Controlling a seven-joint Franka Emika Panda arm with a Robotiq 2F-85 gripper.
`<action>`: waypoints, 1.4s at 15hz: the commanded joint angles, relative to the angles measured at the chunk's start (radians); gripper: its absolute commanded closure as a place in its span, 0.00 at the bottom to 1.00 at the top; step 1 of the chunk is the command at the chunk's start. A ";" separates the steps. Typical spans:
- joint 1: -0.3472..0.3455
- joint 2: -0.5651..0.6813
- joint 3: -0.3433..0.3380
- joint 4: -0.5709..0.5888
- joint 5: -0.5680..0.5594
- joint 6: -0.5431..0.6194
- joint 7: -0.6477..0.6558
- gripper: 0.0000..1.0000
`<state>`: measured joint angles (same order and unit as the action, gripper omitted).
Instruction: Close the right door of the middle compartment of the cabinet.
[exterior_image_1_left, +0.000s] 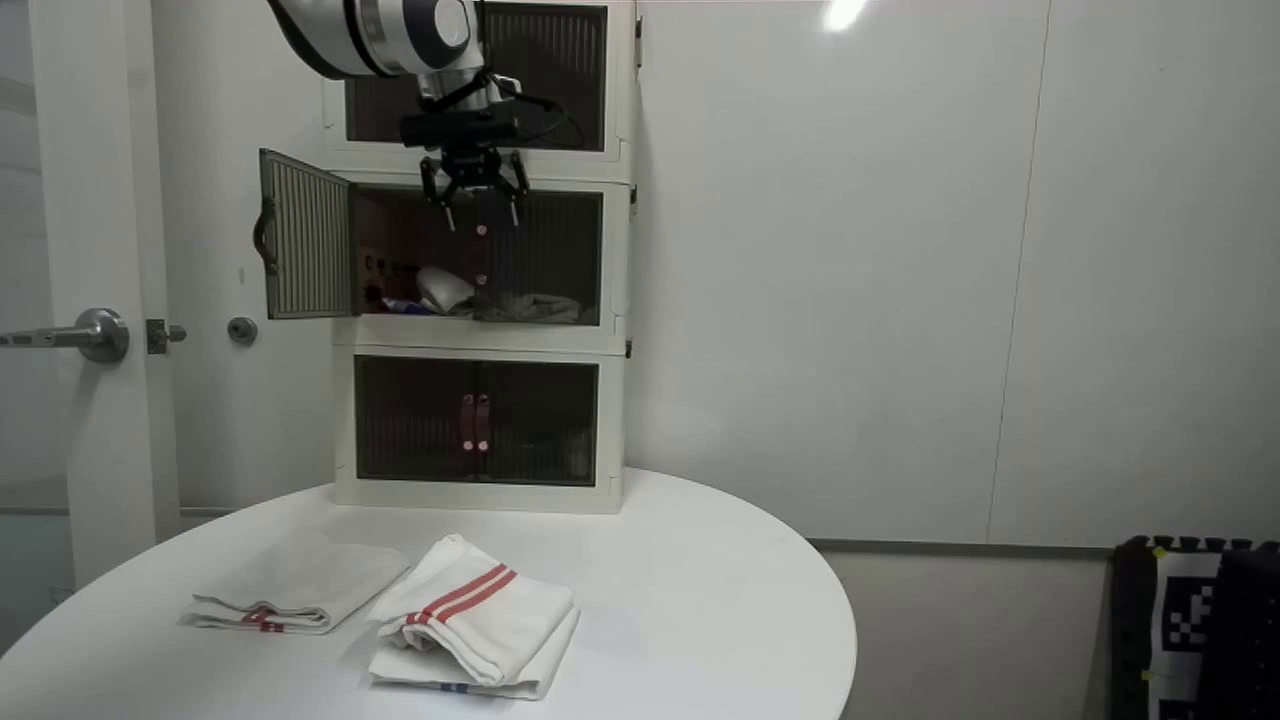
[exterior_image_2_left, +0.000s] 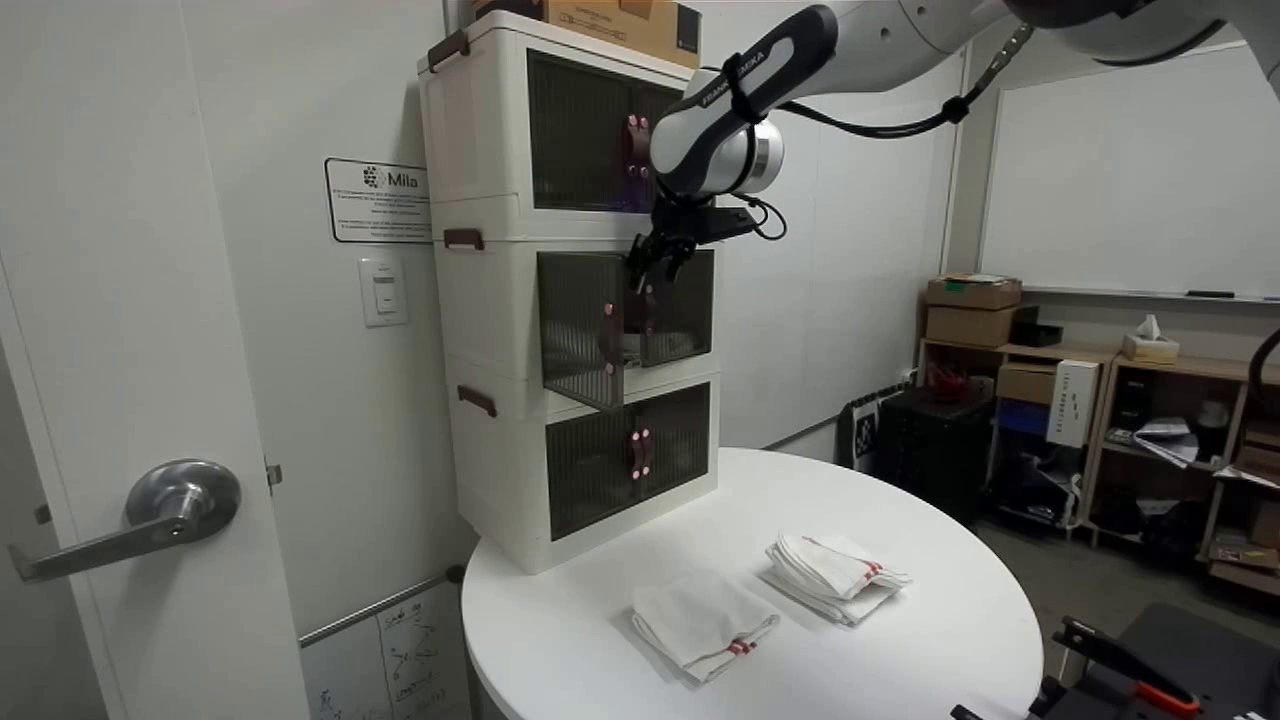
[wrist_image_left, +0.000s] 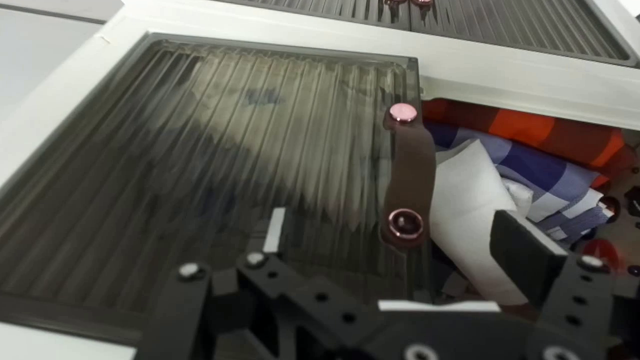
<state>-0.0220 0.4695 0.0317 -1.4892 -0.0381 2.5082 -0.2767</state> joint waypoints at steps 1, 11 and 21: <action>0.009 0.048 0.001 0.064 -0.017 0.016 0.017 0.00; -0.044 0.054 0.012 0.060 0.011 0.035 -0.019 0.00; -0.080 -0.141 -0.042 -0.067 0.010 -0.457 0.040 0.00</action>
<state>-0.1084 0.4333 0.0322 -1.4644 0.0016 2.1524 -0.3075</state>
